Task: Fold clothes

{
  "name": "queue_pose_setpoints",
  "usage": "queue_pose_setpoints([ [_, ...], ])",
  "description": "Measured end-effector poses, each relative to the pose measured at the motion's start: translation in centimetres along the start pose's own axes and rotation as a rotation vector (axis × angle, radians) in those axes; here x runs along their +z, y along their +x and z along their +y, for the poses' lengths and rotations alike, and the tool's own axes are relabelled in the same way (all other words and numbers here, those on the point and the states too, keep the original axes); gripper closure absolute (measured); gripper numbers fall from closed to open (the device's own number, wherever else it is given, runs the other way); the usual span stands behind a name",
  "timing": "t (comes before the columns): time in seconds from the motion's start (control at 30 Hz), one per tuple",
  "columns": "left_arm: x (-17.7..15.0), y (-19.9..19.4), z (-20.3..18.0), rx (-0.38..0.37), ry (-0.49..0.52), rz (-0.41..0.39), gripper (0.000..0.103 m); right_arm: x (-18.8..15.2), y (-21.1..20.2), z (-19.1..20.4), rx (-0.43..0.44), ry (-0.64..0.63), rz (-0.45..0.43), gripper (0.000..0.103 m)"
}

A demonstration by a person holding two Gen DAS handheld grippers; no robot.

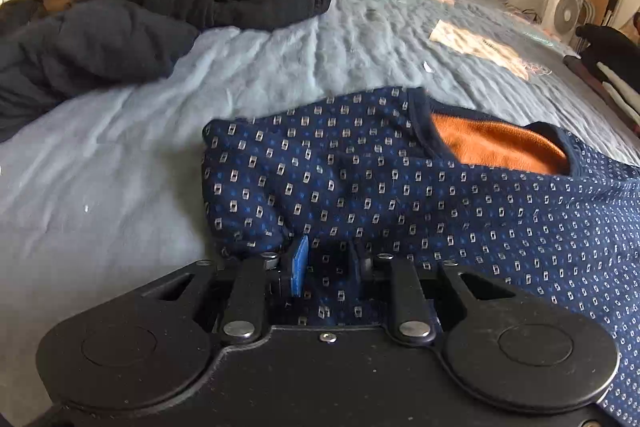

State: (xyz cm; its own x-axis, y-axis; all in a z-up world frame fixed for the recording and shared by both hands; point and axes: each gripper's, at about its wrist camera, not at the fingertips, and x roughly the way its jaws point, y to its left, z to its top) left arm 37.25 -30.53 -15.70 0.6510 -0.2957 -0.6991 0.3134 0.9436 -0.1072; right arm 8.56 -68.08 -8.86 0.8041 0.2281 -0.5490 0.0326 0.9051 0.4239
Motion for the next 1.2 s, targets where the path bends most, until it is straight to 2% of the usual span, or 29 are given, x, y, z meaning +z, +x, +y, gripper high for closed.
queue_pose_setpoints([
  [0.03,0.2,-0.8,0.0,-0.035,-0.013,-0.010,0.080,0.0,-0.1,-0.1,0.000,0.002,-0.001,0.002],
  [0.2,2.4,-3.3,1.2,-0.057,-0.037,-0.098,0.079,-0.1,-0.2,-0.1,-0.002,0.004,-0.002,0.002],
  [0.3,3.3,-0.9,2.1,0.056,-0.051,-0.017,0.079,-0.1,-0.2,0.0,-0.001,0.002,-0.004,0.002],
  [0.37,3.1,1.4,2.5,0.098,-0.049,0.064,0.079,0.0,-0.2,0.3,0.006,-0.003,-0.007,0.002],
  [0.5,2.9,1.7,1.6,0.142,0.011,0.041,0.077,0.0,0.0,0.3,0.005,-0.006,-0.003,0.002],
  [0.6,3.6,-0.7,0.7,0.095,-0.001,-0.040,0.077,0.0,0.1,0.1,-0.001,-0.002,0.000,0.002],
  [0.73,4.1,-2.2,-3.5,-0.004,0.018,-0.101,0.073,-0.1,0.0,0.2,0.005,-0.003,-0.005,0.002],
  [0.87,3.5,-0.1,-9.7,-0.066,0.110,-0.037,0.072,0.1,-0.3,0.5,0.011,-0.010,-0.013,0.002],
  [0.97,2.8,3.6,-12.8,-0.036,0.134,0.045,0.072,0.2,-0.6,0.2,0.016,-0.003,-0.022,0.002],
  [1.2,2.3,2.3,-15.7,-0.040,0.132,-0.013,0.070,0.4,-1.3,-1.3,0.016,0.040,-0.039,0.002],
])
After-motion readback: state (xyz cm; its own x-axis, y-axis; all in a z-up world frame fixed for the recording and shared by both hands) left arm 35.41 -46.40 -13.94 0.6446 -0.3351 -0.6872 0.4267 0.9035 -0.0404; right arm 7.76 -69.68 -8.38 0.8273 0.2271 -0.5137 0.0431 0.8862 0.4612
